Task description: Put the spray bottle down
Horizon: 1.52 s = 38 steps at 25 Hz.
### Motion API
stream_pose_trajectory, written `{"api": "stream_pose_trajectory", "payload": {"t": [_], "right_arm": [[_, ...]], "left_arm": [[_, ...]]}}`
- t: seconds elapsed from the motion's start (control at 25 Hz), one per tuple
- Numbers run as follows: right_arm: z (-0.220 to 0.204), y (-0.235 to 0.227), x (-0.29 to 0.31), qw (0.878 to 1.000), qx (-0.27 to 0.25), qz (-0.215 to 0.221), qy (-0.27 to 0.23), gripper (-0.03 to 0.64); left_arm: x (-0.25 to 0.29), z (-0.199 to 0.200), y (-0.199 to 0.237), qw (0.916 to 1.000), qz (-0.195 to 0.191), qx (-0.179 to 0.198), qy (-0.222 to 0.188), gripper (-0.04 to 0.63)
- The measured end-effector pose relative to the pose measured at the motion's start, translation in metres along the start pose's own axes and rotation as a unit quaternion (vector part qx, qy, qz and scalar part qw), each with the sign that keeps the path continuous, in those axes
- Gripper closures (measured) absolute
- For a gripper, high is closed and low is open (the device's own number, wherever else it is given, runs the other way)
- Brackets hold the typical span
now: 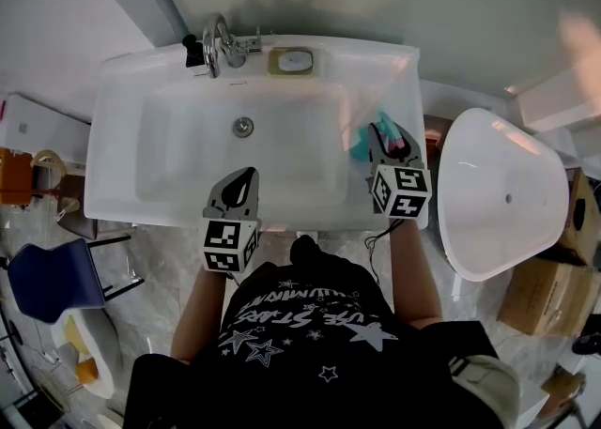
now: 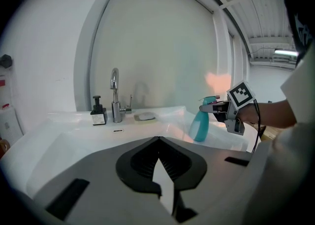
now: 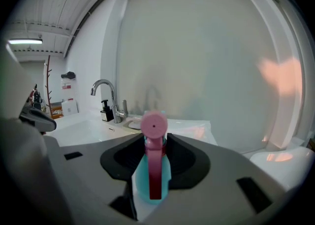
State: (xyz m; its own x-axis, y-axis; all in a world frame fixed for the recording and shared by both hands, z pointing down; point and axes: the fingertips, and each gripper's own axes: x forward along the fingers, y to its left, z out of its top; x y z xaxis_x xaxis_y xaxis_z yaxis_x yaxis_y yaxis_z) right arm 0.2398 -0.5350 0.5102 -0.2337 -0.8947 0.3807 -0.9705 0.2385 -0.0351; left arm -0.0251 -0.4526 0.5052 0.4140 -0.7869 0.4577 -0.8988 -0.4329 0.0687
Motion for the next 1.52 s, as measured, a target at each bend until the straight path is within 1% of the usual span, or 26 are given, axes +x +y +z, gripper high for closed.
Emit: {"api": "stream_pose_trajectory", "payload": {"t": [0.12, 0.24, 0.4, 0.64, 0.8, 0.84, 1.0, 1.08, 1.28, 1.52], "right_arm": [[-0.001, 0.001, 0.001, 1.0, -0.005, 0.001, -0.002, 0.468], [-0.001, 0.004, 0.002, 1.0, -0.015, 0.002, 0.002, 0.468], [-0.001, 0.004, 0.001, 1.0, -0.01, -0.003, 0.011, 0.468], [-0.002, 0.004, 0.0, 1.0, -0.007, -0.003, 0.009, 0.466], [-0.002, 0.005, -0.001, 1.0, -0.007, -0.014, 0.004, 0.463], [-0.001, 0.006, -0.002, 1.0, -0.008, -0.015, 0.003, 0.452], [0.001, 0.011, -0.006, 1.0, -0.01, -0.018, 0.002, 0.365], [0.001, 0.013, -0.012, 1.0, -0.009, -0.021, 0.002, 0.342], [-0.003, 0.02, -0.04, 0.999, -0.001, -0.039, -0.003, 0.325], [-0.016, 0.034, -0.091, 0.998, 0.009, -0.065, -0.01, 0.322]], "left_arm": [[0.002, 0.001, 0.0, 1.0, 0.001, -0.007, -0.001, 0.58], [0.003, 0.0, 0.002, 1.0, 0.003, -0.006, -0.003, 0.58], [0.002, 0.002, 0.003, 0.9999, 0.003, -0.011, -0.004, 0.58], [-0.003, 0.001, 0.008, 1.0, 0.006, -0.005, -0.006, 0.58], [-0.008, -0.001, 0.009, 1.0, 0.004, 0.0, -0.007, 0.58], [-0.01, -0.001, 0.01, 1.0, 0.003, 0.001, -0.008, 0.58], [-0.02, -0.002, 0.011, 0.9999, -0.002, 0.002, -0.01, 0.58], [-0.027, -0.003, 0.011, 0.9999, -0.004, -0.001, -0.012, 0.58], [-0.052, -0.008, 0.009, 0.9998, -0.011, 0.0, -0.017, 0.58], [-0.095, -0.023, 0.006, 0.9995, -0.022, 0.005, -0.023, 0.58]]}}
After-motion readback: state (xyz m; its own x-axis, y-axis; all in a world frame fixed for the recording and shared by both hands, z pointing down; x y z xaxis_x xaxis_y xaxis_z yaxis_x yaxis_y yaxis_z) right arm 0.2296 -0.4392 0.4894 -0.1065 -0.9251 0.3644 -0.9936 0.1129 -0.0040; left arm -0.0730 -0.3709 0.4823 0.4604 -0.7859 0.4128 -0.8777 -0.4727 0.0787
